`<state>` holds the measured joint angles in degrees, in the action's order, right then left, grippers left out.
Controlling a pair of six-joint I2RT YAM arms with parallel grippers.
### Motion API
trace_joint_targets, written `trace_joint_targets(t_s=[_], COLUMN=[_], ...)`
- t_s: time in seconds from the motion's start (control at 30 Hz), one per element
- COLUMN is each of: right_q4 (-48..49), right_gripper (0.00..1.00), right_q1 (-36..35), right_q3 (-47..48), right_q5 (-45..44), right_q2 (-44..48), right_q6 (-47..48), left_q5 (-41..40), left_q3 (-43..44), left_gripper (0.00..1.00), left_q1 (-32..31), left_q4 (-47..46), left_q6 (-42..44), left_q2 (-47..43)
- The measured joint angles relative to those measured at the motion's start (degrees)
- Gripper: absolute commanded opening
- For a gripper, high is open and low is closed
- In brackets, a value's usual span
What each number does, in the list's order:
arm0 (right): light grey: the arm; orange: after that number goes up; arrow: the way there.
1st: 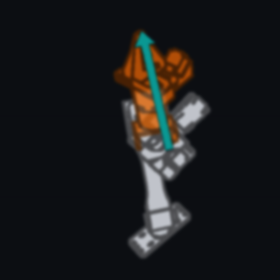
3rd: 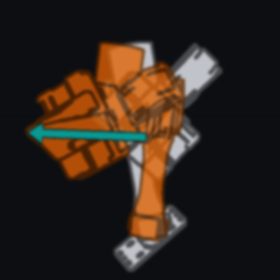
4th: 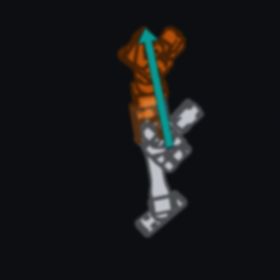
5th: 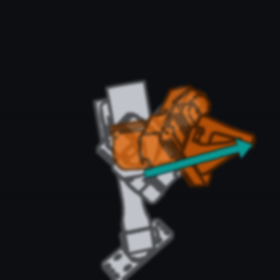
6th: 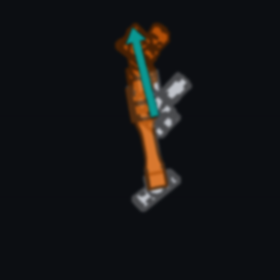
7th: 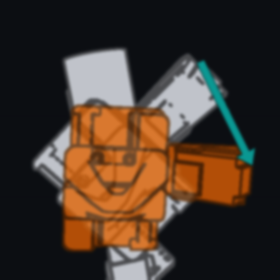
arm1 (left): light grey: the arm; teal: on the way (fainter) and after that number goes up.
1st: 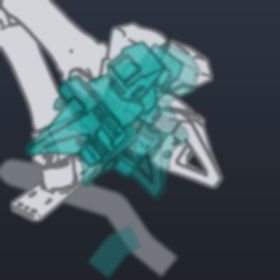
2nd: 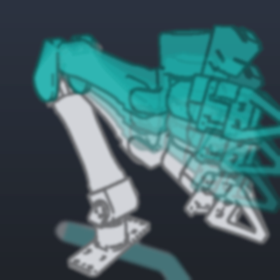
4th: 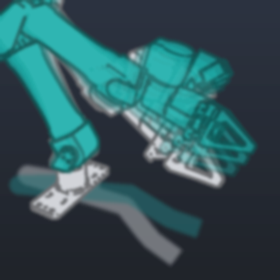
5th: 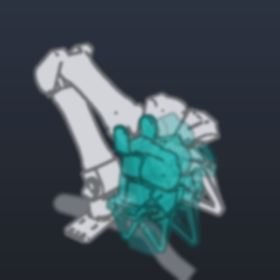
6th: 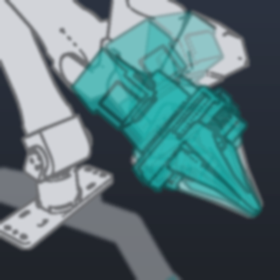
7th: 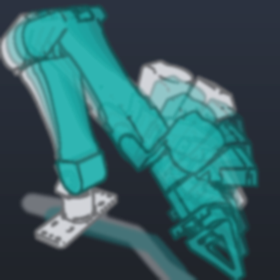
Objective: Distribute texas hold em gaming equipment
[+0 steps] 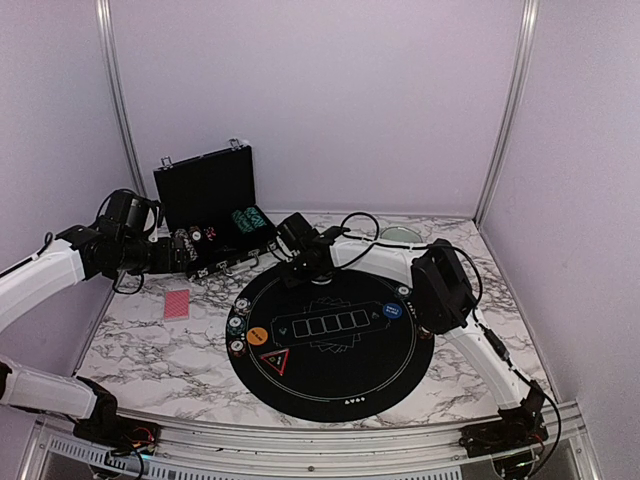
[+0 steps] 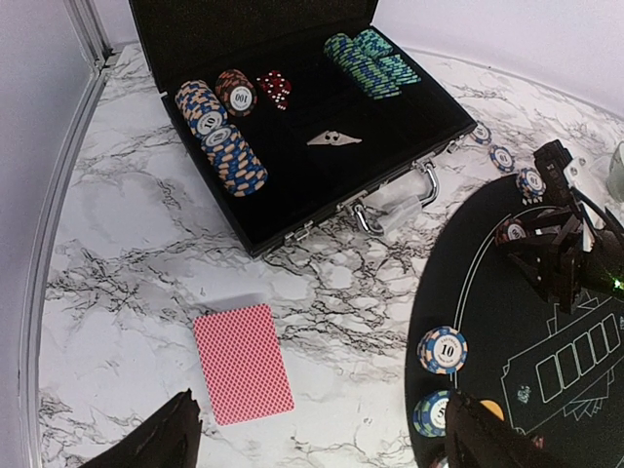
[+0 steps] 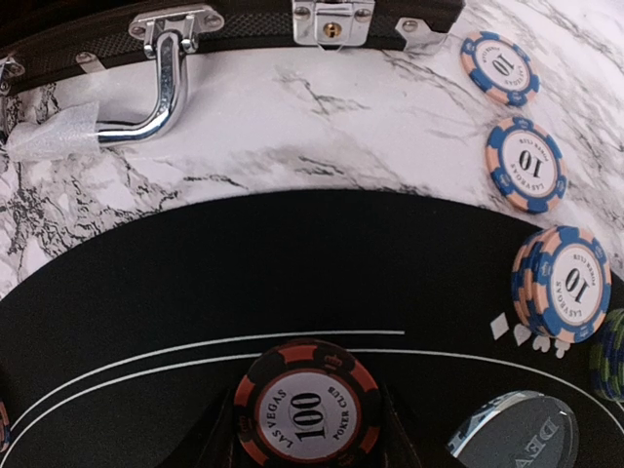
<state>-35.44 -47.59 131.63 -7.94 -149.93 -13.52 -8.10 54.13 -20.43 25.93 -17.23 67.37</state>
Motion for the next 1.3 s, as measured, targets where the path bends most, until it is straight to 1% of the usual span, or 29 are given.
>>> trace_joint_targets(t_s=[0.4,0.77,1.3], right_q4=[1.6,4.1,5.8], right_gripper=[0.4,0.41,0.42], right_q1=[1.1,2.9,4.6], right_q3=[0.0,2.6,2.6], right_q5=[0.6,1.5,1.4], right_q2=[-0.4,-2.6,-3.0], right_q6=[-0.2,-0.2,0.0], left_q5=[0.3,0.7,2.1], left_q3=[0.0,0.0,0.0], left_gripper=[0.87,0.87,0.87], left_q1=[0.3,0.6,1.0], left_q4=[0.0,0.0,-0.3], left_q6=[0.2,0.2,0.1], left_q2=[0.0,0.7,1.3])
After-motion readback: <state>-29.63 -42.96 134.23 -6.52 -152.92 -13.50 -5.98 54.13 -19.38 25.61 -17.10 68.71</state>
